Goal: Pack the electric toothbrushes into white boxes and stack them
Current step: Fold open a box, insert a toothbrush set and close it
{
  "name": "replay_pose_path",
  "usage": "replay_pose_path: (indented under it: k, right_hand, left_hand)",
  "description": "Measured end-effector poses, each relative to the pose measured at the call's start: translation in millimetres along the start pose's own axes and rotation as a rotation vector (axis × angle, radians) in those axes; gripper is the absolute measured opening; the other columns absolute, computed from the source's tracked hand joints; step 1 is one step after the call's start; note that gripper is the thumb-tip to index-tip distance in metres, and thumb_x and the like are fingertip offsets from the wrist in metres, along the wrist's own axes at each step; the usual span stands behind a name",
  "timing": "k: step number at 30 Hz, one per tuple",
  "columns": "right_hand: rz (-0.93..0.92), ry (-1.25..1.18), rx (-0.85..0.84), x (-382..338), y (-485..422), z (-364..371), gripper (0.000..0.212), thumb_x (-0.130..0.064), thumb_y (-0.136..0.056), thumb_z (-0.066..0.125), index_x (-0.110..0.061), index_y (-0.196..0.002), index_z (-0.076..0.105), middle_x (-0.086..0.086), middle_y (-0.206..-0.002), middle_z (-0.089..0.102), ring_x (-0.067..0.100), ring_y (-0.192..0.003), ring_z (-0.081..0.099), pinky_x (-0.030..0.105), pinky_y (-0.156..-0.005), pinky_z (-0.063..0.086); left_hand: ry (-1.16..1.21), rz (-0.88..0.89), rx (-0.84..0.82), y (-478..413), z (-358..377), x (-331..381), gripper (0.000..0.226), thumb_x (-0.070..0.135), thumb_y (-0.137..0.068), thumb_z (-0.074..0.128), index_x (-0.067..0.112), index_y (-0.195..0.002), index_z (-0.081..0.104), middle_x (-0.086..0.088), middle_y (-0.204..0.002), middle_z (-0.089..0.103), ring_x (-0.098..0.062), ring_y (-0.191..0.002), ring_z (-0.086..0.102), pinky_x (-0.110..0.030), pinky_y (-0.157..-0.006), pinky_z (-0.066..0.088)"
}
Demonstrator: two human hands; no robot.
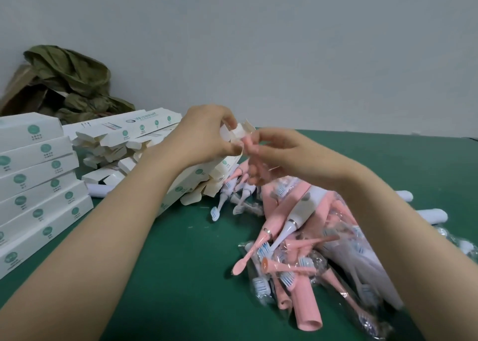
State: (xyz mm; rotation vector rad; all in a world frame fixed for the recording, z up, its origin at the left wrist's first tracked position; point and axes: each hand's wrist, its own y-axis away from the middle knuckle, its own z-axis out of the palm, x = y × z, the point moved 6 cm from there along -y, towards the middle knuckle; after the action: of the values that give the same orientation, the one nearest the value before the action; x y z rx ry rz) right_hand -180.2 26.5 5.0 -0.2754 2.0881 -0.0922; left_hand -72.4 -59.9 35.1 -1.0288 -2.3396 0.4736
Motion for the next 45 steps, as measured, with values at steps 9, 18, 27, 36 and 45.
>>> replay_pose_path:
  k: [9,18,27,36,45]
  right_hand:
    - [-0.019,-0.253,0.194,-11.6,0.4,-24.5,0.011,-0.017,-0.090,0.061,-0.012,-0.083,0.068,0.002,-0.069,0.063,0.010,-0.053,0.047,0.017,-0.051,0.040]
    - [0.019,0.797,0.318,-16.6,0.1,-19.2,0.029,-0.014,-0.092,0.048,-0.020,-0.110,0.070,-0.014,-0.065,0.044,0.004,-0.056,0.041,0.010,-0.052,0.034]
    - [-0.027,0.253,0.529,-15.5,2.5,-22.5,0.013,-0.013,-0.081,0.066,-0.018,-0.093,0.062,0.002,-0.084,0.065,0.012,-0.073,0.059,0.022,-0.067,0.045]
    - [-0.112,0.270,0.723,-15.5,6.7,-26.9,0.012,-0.011,-0.080,0.073,-0.013,-0.084,0.062,0.004,-0.085,0.069,0.013,-0.075,0.068,0.022,-0.072,0.052]
    - [-0.136,0.711,0.315,-13.5,-6.9,4.9,0.019,-0.004,-0.087,0.050,-0.012,-0.074,0.061,0.005,-0.084,0.052,0.019,-0.073,0.045,0.015,-0.061,0.033]
  left_hand:
    - [0.079,0.070,-0.133,6.3,4.6,13.7,0.041,0.033,-0.065,0.076,0.027,-0.102,0.061,0.010,-0.098,0.060,-0.011,-0.083,0.054,-0.009,-0.058,0.036]
    - [0.088,0.100,-0.212,10.5,14.5,23.4,0.050,0.033,-0.064,0.080,0.026,-0.107,0.056,0.009,-0.097,0.059,-0.008,-0.088,0.054,-0.015,-0.069,0.042]
    - [0.122,0.114,-0.218,11.7,12.2,28.4,0.040,0.038,-0.061,0.079,0.029,-0.093,0.056,0.013,-0.086,0.058,0.000,-0.076,0.052,-0.016,-0.061,0.039]
    - [0.170,0.072,-0.214,9.8,6.9,23.3,0.055,0.040,-0.062,0.079,0.027,-0.111,0.059,0.011,-0.104,0.062,-0.007,-0.100,0.056,-0.026,-0.080,0.047]
    - [0.123,0.081,-0.257,12.0,14.6,24.3,0.051,0.037,-0.059,0.077,0.027,-0.106,0.061,0.005,-0.099,0.064,-0.010,-0.093,0.057,-0.029,-0.079,0.047]
